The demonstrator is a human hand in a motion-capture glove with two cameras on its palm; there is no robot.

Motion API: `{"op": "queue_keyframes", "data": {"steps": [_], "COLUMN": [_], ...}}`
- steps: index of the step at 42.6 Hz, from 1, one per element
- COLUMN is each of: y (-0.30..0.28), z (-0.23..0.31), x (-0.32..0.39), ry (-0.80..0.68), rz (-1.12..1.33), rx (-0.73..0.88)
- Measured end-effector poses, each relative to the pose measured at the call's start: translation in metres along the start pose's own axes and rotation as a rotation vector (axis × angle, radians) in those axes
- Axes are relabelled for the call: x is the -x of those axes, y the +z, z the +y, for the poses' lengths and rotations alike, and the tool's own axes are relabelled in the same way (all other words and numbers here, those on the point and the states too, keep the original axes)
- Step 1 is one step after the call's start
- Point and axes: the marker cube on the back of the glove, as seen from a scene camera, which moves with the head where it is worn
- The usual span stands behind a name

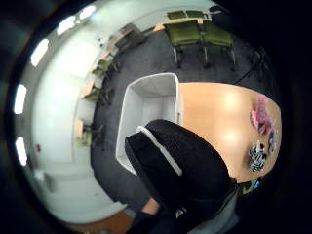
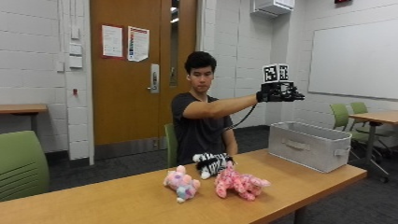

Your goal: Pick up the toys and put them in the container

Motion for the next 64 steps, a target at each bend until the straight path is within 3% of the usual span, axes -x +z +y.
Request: {"op": "queue_keyframes", "data": {"steps": [44, 64], "y": [0.002, -0.013], "z": [0.004, 0.040], "x": [-0.010, -0.108], "ry": [-0.027, 0.033], "rz": [0.012, 0.034], "rx": [-0.003, -0.007]}}
